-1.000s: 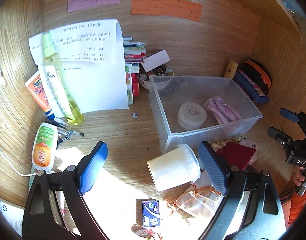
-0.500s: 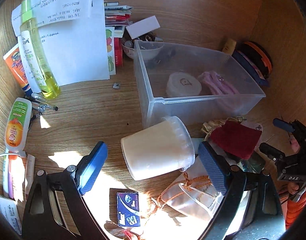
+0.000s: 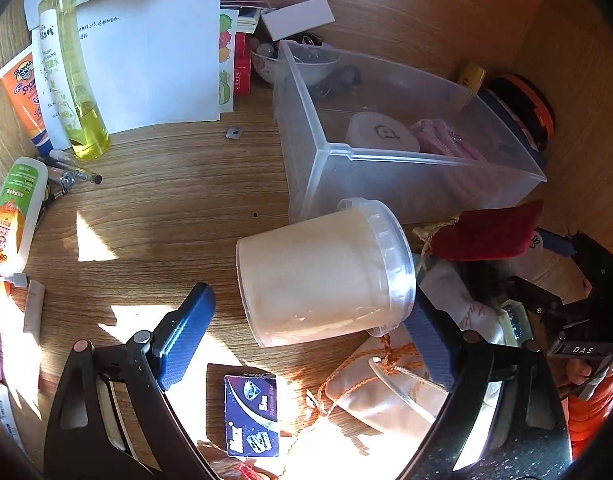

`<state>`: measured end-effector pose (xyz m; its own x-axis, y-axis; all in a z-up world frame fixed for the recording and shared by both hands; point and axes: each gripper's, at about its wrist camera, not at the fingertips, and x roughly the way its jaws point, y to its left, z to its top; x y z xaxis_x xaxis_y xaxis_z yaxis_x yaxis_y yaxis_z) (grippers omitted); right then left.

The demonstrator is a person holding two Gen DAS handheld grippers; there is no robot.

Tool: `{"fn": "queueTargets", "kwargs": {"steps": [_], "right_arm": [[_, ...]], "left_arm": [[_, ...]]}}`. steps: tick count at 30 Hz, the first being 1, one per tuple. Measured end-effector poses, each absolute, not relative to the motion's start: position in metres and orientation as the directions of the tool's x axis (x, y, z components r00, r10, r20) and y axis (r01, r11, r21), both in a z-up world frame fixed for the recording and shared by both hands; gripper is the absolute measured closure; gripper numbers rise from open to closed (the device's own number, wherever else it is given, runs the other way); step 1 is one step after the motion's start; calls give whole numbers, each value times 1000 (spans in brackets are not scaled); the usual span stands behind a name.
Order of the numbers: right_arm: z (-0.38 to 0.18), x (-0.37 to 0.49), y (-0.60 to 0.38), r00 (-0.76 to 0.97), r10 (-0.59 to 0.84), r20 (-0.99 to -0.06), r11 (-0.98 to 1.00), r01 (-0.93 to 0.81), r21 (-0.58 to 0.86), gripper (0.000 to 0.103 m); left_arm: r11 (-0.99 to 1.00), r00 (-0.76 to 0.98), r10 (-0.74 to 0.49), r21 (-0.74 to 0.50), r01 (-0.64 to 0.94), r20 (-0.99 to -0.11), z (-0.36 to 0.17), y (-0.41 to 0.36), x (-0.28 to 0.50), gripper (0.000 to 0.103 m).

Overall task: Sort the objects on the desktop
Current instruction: 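Open both tools and move them back toward the cluttered desk, then grasp the large cream cup with left tool while right grasps pink round container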

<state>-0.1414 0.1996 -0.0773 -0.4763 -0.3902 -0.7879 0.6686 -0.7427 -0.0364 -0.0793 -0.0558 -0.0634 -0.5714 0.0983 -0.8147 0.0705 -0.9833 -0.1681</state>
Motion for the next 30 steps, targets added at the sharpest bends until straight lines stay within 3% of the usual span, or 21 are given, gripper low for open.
{"fn": "queueTargets", "kwargs": {"steps": [5,9,10,16,30], "right_arm": [[-78,-149,199,-453,-401,-797,-743,670,-7,14],[-77,-150,197,-454,-402,-795,-730,683,-21,18],[-77,-150,196,-454,-401,-796,-727,687,-25,20],[-78,-151,193,-411,-425,-807,-706,708,11,42],[-61,-145,221,-472,-440,-764,-758,652,35,43]], "left_arm": [[-979,-587,87,-177,98,-805,-66,-57,-87,12],[-975,-594,107,-201,94,-797,-65,-55,-90,25],[-975,-595,111,-203,91,-796,-65,-54,-90,30],[-979,-615,84,-181,97,-784,-63,-50,-86,34],[-980,-690,47,-168,109,-722,-38,-59,-69,37]]}}
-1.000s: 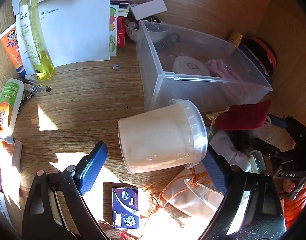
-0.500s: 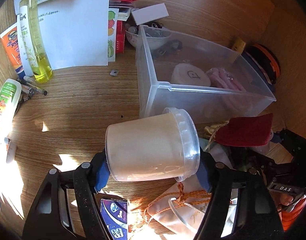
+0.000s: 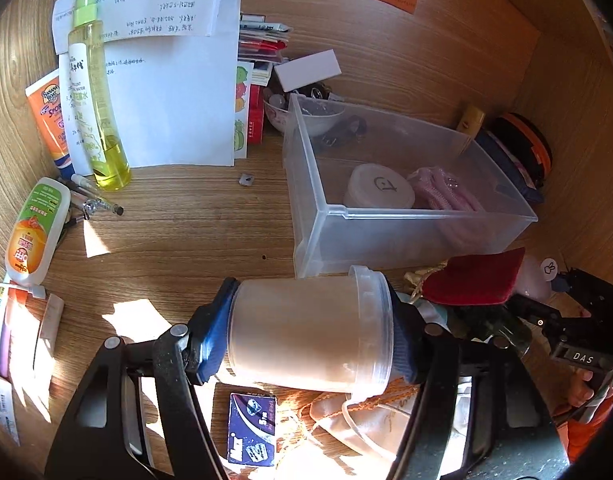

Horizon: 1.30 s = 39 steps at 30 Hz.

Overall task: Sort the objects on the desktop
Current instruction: 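Grasp the large cream cup with left tool while right grasps pink round container, then place the cream cup in the clear box with left tool while right places pink container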

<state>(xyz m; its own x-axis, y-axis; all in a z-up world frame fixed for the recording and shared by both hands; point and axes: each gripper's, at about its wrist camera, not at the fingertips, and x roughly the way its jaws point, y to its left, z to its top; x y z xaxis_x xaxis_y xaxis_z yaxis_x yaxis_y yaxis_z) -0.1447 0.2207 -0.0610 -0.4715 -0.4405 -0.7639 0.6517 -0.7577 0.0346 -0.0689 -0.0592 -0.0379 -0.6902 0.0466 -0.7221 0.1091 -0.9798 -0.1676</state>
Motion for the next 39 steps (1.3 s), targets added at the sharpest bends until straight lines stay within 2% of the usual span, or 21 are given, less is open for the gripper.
{"fn": "queueTargets", "kwargs": {"steps": [24,30,39], "right_arm": [[3,-158,244,-593,-483,-644,-804,592,56,43],[17,-170,239,-615,-492,-616,-803,593,49,43],[14,-195,220,-593,-513,-621,-789,610,69,43]], "left_arm": [[-990,-811,16,-122,68,-585,35,-52,-68,37],[-990,-816,45,-136,42,-576,46,-48,-85,37],[-991,-803,69,-132,13,-592,42,-32,-115,37]]}}
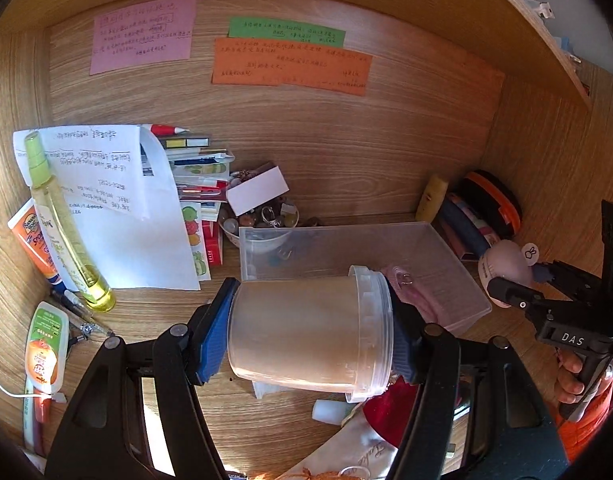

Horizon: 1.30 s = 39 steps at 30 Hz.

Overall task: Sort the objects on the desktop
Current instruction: 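Place the cream cup in the clear box with left tool while right places pink container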

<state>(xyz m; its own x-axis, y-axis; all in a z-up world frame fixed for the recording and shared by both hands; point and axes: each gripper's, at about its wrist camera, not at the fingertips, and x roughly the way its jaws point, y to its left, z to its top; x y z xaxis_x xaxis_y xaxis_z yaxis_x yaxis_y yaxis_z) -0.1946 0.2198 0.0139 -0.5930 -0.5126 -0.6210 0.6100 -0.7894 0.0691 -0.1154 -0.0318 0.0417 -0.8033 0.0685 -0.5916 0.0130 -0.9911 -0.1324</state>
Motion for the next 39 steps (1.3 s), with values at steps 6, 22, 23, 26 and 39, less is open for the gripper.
{"fn": "queueTargets", "kwargs": {"steps": [6,22,23,26,39], "right_arm": [[4,-211,205,-567,-513,-644,-785,614,85,43],[-32,-241,171,-489,-488,-723,-763,641,82,43],[-34,-240,171,-487,-487,-725,-762,643,80,43],[-37,-238,168,-482,-487,-728,-753,654,72,43],[-44,-235,162,-493,-477,-728,-750,661,43,43]], "left_arm": [[-991,-779,82,-136,4,-622,27,-25,-139,37],[-996,-732,78,-90,-22,-677,-8,-17,-171,37],[-995,-727,81,-92,-24,-682,-10,-17,-172,37],[-995,-714,88,-96,-29,-695,-15,-18,-175,37],[-995,-715,88,-93,-32,-694,-18,-18,-173,37]]}}
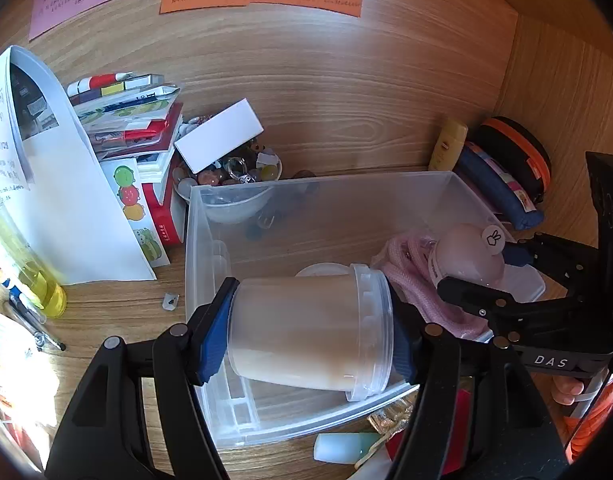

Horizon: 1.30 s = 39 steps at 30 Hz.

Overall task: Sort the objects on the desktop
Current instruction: 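Place the cream cup in the clear box with left tool while right places pink container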

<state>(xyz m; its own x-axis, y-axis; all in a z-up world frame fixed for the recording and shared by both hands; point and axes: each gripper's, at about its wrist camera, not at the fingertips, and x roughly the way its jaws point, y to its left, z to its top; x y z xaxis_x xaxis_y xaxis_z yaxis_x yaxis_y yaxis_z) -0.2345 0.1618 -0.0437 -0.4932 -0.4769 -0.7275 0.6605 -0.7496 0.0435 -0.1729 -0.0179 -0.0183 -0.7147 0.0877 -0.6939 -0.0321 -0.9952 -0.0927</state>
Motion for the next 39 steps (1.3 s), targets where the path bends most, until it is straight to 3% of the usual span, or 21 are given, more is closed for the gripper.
{"fn": "queueTargets", "kwargs": {"steps": [6,13,21,24,31,39], "right_arm": [[-44,-234,162,-494,-484,-722,-749,661,49,42],[-40,-225,159,-550,-452,-702,-759,651,-20,23],[-41,-227,162,-538,-454,-710,-762,648,-4,22],[-38,-224,163,-541,-455,-708,-761,649,-7,22],[-15,-202,175,-611,-448,-653,-776,628,-55,21],[-5,-183,198,-626,-442,-643,-800,599,-34,18]], "left_arm": [[-998,-746,53,-50,-26,-664,-12,-13,-165,37],[-999,-762,26,8,-41,-647,-10,-3,-161,36],[-1000,-767,21,-3,-25,-642,-3,-6,-157,29],[-1000,-771,19,-14,-14,-636,3,-10,-153,21],[-1000,-791,-14,-12,27,-612,16,-16,-138,11],[-999,-798,-24,-10,38,-602,26,-24,-116,9]]}}
